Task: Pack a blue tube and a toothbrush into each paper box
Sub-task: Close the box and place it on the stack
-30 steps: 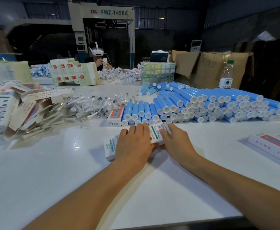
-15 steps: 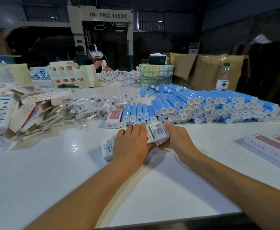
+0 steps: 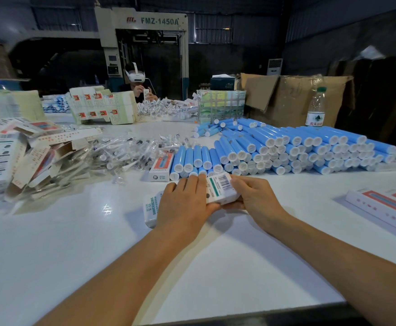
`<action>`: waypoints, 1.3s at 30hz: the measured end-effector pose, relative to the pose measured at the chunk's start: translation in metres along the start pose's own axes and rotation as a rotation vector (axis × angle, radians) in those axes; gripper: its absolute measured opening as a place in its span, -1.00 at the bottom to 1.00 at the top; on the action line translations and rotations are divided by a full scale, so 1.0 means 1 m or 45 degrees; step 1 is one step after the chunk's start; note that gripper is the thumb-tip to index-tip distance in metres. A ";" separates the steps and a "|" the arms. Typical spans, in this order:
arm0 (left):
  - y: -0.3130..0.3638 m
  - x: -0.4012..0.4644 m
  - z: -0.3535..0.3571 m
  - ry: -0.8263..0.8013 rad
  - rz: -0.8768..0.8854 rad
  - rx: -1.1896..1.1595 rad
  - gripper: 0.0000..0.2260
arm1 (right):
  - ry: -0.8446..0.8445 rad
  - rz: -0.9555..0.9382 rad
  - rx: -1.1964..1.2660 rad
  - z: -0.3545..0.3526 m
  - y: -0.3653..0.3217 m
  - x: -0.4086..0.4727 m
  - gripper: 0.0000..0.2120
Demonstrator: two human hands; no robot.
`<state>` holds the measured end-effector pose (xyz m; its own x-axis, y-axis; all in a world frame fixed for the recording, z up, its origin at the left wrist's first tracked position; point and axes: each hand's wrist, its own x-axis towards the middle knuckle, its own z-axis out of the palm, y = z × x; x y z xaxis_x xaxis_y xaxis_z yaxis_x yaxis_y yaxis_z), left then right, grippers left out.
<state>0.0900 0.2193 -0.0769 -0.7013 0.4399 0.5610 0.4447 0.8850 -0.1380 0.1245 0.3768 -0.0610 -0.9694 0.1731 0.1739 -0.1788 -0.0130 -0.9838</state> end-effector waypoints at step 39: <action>0.000 -0.002 -0.003 -0.025 0.023 0.009 -0.33 | 0.125 0.144 -0.136 -0.006 -0.003 0.003 -0.87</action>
<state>0.0930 0.2183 -0.0752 -0.7040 0.4587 0.5421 0.4536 0.8778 -0.1538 0.1228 0.3835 -0.0579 -0.9603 0.2720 0.0622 -0.0458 0.0663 -0.9968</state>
